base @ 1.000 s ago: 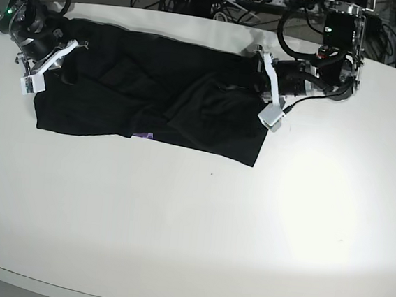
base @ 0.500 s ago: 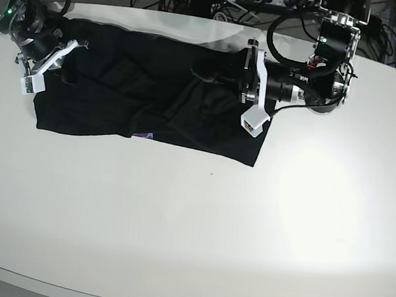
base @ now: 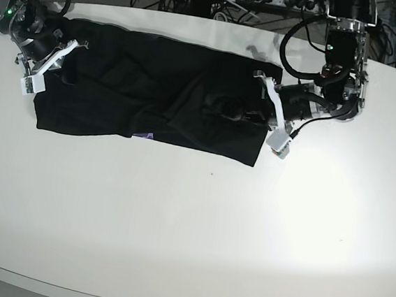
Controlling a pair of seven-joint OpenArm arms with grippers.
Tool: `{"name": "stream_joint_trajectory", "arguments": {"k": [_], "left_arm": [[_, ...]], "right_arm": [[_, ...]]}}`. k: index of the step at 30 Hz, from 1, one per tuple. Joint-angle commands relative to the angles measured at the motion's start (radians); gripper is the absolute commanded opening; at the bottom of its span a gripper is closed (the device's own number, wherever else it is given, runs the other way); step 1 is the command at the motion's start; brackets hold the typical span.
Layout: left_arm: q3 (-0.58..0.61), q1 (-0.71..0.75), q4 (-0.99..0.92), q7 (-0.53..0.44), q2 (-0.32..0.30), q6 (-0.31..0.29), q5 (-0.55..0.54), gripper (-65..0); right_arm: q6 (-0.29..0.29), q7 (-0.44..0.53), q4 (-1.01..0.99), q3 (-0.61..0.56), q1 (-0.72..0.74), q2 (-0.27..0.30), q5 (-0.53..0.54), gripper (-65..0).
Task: Fold the T-shirt properly
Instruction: 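Lay the strip end down over the middle of the strip with left gripper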
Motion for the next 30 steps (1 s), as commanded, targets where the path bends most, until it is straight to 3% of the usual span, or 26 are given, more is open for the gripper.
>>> {"name": "stream_joint_trajectory", "arguments": {"k": [1,8,14,18,22,26,30], "left_arm": [[0.008,-0.008,0.01,-0.042,-0.006,-0.009,0.013,-65.0],[0.065,-0.008,-0.042,-0.15,-0.006,0.012,0.248,-65.0],[0.065,-0.006,-0.18,-0.196,-0.006,0.032,0.283,-65.0],[0.065,0.003,-0.192,-0.187,-0.006,0.032,0.281,-65.0],[0.065,0.013,-0.178,-0.172,-0.037,0.067,0.272,-65.0],[0.062,0.013,-0.153,-0.166,-0.077,0.069,0.261,-65.0],[0.062,0.013,-0.107,-0.166,-0.106,0.069,0.261,-65.0]], "right_arm": [[0.003,0.005,0.009,0.004,0.003,0.012,0.011,-65.0],[0.003,0.001,0.048,0.004,0.003,0.012,0.01,-65.0],[-0.011,0.005,0.232,0.006,0.009,0.013,0.005,-65.0],[-0.092,0.005,0.308,0.006,0.042,0.02,-0.073,-52.5],[-0.257,-0.027,0.302,0.006,0.043,0.02,-0.207,-27.9],[-0.313,-0.126,0.257,0.039,0.043,0.02,-0.182,-25.6],[-0.29,-0.161,0.194,0.149,0.043,0.019,0.034,-25.6]]}}
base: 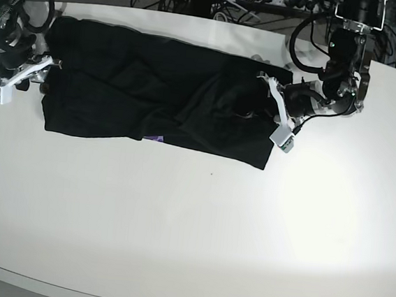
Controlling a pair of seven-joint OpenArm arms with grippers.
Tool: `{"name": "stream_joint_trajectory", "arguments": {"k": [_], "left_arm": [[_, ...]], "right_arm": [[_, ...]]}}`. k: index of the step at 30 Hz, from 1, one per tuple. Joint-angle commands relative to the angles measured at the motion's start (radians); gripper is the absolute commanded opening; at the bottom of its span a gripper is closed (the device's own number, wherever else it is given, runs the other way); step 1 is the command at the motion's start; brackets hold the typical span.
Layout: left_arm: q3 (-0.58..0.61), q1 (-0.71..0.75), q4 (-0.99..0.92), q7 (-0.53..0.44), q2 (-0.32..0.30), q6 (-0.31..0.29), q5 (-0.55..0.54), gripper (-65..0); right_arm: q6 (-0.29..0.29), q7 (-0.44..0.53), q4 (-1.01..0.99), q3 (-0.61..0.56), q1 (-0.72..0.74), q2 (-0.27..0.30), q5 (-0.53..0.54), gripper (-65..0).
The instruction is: Fold the T-shirt properly
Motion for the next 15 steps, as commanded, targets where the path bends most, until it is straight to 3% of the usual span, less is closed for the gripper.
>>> {"name": "stream_joint_trajectory", "arguments": {"k": [1,6,15], "left_arm": [[-0.005,0.0,0.011,0.049,-0.022,0.024,0.065,-65.0],[-0.005,-0.001,0.015,0.052,-0.035,0.037,0.043,-65.0],[-0.005,-0.001,0.016,0.052,-0.034,0.037,0.013,-65.0]], "right_arm": [[0.013,0.011,-0.003,0.037,0.004,0.015,0.048,-25.6],[0.077,-0.056,-0.129,0.129,0.004,0.006,0.244,-25.7],[0.151,-0.126,-0.298,0.04,-0.009,-0.004,0.399,-25.8]]}}
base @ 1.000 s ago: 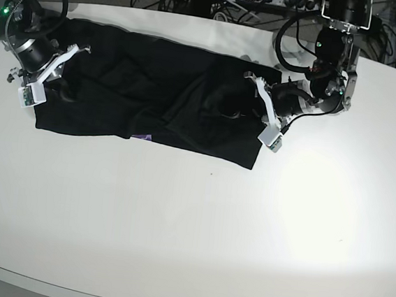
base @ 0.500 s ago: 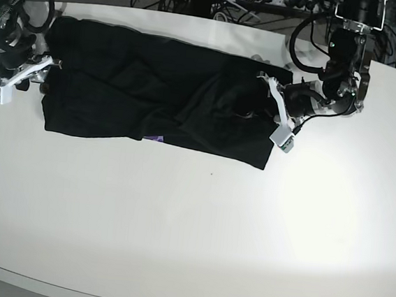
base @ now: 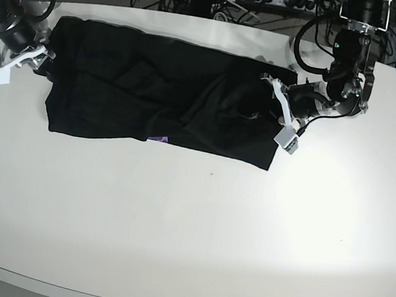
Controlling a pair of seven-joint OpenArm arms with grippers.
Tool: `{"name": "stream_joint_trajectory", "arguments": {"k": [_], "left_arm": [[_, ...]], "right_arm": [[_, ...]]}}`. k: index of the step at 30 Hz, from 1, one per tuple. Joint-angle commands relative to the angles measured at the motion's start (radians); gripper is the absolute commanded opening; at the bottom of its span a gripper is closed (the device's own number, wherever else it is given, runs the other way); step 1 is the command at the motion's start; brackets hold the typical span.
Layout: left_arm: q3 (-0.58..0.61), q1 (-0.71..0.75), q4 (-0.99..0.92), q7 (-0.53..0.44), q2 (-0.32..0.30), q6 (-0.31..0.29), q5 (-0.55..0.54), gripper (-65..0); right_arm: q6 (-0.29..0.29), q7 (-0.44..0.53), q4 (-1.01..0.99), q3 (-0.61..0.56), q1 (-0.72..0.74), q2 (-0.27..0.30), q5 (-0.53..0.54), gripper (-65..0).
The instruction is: Fold the T-shirt properly
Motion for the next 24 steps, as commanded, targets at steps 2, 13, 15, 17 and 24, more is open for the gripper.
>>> {"name": "stream_joint_trajectory", "arguments": {"k": [2,13,15,17,24], "left_arm": [[-0.005,0.0,0.005,0.037,-0.013,0.015,0.039,-65.0],[-0.005,-0.004,0.006,0.032,-0.013,0.001,-0.012,-65.0],[-0.005,-0.008,0.007,0.032,-0.013,-0.032,-0.058,-65.0],[-0.005,-0.017,0.01,0.037,-0.014,-0.066,-0.119,-65.0],[-0.006,-0.111,0.012,0.083,-0.013,-0.072,-0.245,-62.7]], "right_arm": [[0.011,-0.027,0.008,-0.038,-0.003,-0.002,0.031,-25.8],[0.078,-0.037,0.021,-0.169,0.039,-0.032,0.034,-61.1],[0.078,-0.036,0.051,-0.148,0.054,-0.032,0.005,-65.0],[0.078,-0.037,0.099,-0.119,0.071,-0.031,-0.045,-65.0],[0.019,0.002,0.261,-0.092,0.077,0.103,-0.318,-65.0]]}}
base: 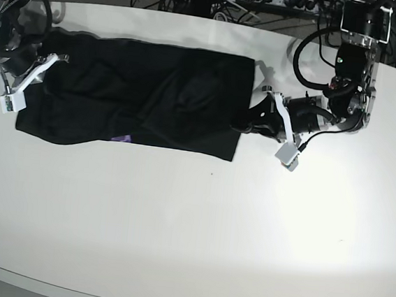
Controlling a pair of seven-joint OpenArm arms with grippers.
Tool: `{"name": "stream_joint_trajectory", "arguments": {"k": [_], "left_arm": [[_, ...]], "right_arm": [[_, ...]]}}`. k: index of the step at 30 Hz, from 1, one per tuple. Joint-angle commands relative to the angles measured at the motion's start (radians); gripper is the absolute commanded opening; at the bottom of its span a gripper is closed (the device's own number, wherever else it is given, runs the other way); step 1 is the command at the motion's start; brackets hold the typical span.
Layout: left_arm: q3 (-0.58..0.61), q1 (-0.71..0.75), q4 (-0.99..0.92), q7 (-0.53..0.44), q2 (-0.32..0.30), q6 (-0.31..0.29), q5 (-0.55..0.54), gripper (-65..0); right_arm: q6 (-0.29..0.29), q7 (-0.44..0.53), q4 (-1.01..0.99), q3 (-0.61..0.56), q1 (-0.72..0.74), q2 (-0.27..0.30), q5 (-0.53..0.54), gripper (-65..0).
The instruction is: Fold the T-shirt properly
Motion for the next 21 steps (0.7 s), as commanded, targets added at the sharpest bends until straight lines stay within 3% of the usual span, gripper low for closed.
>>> {"name": "stream_joint_trajectory", "arguments": {"k": [1,7,9,11,16,21], "left_arm": [[-0.006,-0.023,0.016,0.0,-0.009,-0.014,-0.014,-60.5],[-0.006,-0.037,0.016,0.009,-0.011,-0.014,-0.015,-58.9],[-0.006,-0.032,0.016,0.009,-0.011,-0.014,-0.014,-58.9],[-0.006,-0.025,0.015,0.009,-0.011,-0.014,-0.015,-58.9],[-0.005,0.003,0.015,0.009,-0.011,-0.014,-0.015,-59.0],[-0.005,0.027,0.015,0.009,-0.011,-0.014,-0.015,-59.0]], "right_arm": [[-0.015,0.032,0.02,0.009,0.007,0.039,-0.024,-65.0],[-0.13,0.042,0.021,0.009,0.008,0.16,-0.191,-65.0],[-0.16,0.036,0.035,0.009,0.008,0.187,-0.173,-65.0],[-0.166,0.026,0.074,0.009,0.008,0.198,-0.087,-65.0],[-0.144,0.029,0.207,0.009,0.008,0.181,0.171,-65.0],[-0.06,0.039,0.255,0.008,0.01,0.035,0.258,-65.0]]}}
